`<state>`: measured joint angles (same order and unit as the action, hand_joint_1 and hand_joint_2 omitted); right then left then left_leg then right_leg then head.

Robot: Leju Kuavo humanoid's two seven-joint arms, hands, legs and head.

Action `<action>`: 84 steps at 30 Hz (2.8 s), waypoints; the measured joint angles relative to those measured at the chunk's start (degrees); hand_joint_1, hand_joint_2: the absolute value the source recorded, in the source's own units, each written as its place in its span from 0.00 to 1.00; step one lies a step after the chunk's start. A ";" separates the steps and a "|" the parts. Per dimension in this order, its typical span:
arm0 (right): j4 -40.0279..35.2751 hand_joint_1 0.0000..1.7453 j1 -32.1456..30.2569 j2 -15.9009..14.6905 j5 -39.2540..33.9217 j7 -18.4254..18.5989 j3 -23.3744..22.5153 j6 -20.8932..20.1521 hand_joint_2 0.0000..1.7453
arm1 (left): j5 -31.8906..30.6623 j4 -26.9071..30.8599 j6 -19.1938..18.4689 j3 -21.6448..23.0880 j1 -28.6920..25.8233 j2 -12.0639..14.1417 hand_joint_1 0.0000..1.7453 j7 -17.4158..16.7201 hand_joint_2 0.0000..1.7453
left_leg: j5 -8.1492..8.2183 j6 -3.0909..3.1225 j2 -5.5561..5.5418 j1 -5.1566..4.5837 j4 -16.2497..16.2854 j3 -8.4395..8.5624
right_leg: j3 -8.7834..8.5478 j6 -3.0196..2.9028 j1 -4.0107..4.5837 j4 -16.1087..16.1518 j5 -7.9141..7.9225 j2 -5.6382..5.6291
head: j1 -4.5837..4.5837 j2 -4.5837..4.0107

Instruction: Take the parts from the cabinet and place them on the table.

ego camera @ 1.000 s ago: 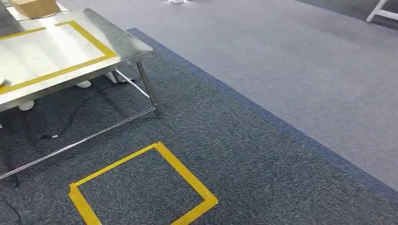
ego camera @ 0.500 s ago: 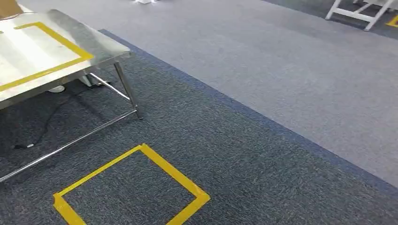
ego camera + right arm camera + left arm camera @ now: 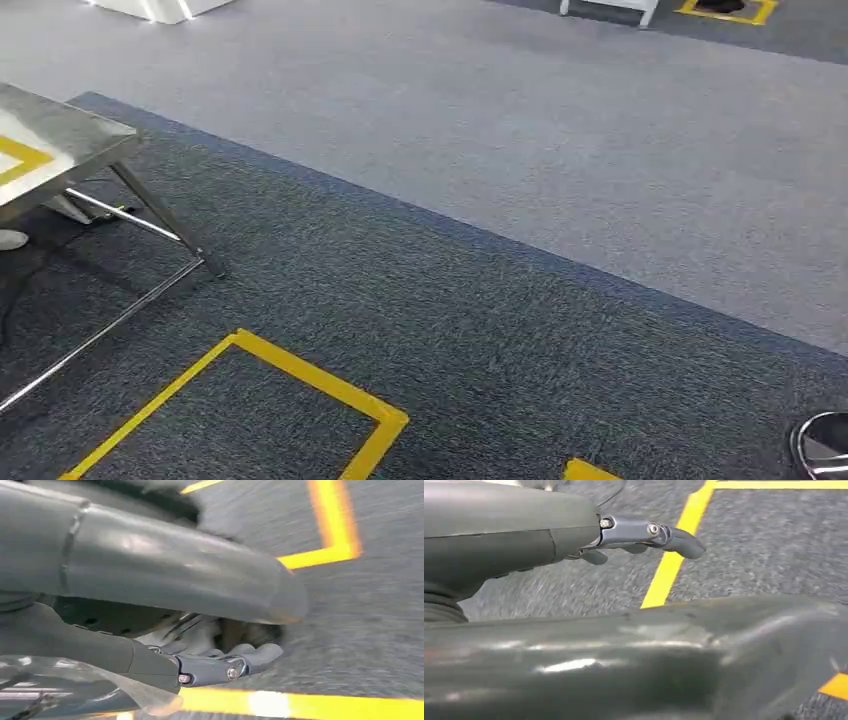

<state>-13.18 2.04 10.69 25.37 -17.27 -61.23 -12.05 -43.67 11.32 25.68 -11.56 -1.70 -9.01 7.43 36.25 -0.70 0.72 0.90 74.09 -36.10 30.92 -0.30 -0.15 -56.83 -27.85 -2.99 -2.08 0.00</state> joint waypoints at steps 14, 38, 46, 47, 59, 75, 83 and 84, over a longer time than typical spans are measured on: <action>-1.27 0.00 0.84 0.35 -6.94 -2.51 -7.03 -3.05 0.00 | 1.75 0.00 1.59 -0.57 1.59 -1.97 0.00 -0.76 0.00 | -7.81 2.54 1.39 -0.14 -16.84 6.00 | 10.94 3.46 -0.46 -18.37 -7.86 2.56 | -0.87 0.00; -2.69 0.00 1.38 1.22 -9.26 -3.36 -7.16 -2.44 0.00 | 2.89 0.00 1.88 -3.32 1.84 -1.99 0.00 -1.82 0.00 | -7.25 1.14 -4.67 -0.25 -15.59 5.47 | 2.14 1.80 -0.56 -0.81 0.81 -5.40 | -0.11 0.02; -2.84 0.00 1.42 1.14 -8.15 -3.58 -7.16 -1.09 0.00 | 2.38 0.00 1.64 -3.91 1.71 -2.38 0.00 -3.30 0.00 | -7.72 2.37 2.49 -0.22 -16.88 5.95 | 10.54 3.22 -0.56 -17.22 -5.59 2.65 | -0.61 0.00; -2.84 0.00 1.31 1.14 -8.10 -3.51 -7.16 -0.96 0.00 | 2.34 0.00 1.70 -3.96 1.79 -2.38 0.00 -3.19 0.00 | -7.65 2.30 3.14 -0.20 -16.88 5.97 | 8.39 3.24 -0.59 -13.40 -3.47 3.00 | -0.72 0.00; -2.91 0.00 1.69 1.11 -8.32 -2.31 -7.16 1.49 0.00 | 1.58 -0.02 2.12 -4.31 1.78 -2.58 0.00 -2.82 0.00 | 1.86 -0.24 -0.01 -0.07 -0.62 0.65 | 1.12 -0.26 0.06 -0.25 0.63 1.63 | 0.35 0.00; -2.91 0.00 1.82 1.11 -8.52 -1.61 -7.19 2.23 0.00 | 0.94 -0.09 1.42 -4.44 1.56 -2.78 0.00 -3.65 0.00 | -8.33 2.55 1.28 -0.31 -17.69 6.01 | 11.33 3.15 -0.44 -17.71 -8.00 2.42 | -0.31 0.00; -2.95 0.00 1.75 1.09 -8.76 -1.40 -7.19 2.26 0.00 | 0.50 -0.09 1.05 -4.46 1.88 -2.78 0.00 -3.30 0.00 | -7.25 0.30 6.08 -0.45 -17.11 7.01 | 1.33 2.11 -0.60 -1.10 -0.29 6.22 | -0.13 0.00; -2.95 0.00 1.61 1.05 -8.91 -1.37 -7.21 2.45 0.00 | 0.50 -0.09 1.00 -4.46 1.96 -2.84 0.00 -3.28 0.00 | -7.28 -0.07 6.67 -0.27 -17.23 7.21 | 1.80 1.69 -0.41 -1.09 -0.30 5.60 | -0.20 0.00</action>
<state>-16.13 3.65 11.74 16.46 -18.64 -68.43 -9.59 -43.17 11.23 26.69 -16.02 0.26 -11.85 4.15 28.97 -0.77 7.39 0.63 56.87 -28.89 32.72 1.39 -0.56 -57.92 -28.15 2.61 -2.27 0.00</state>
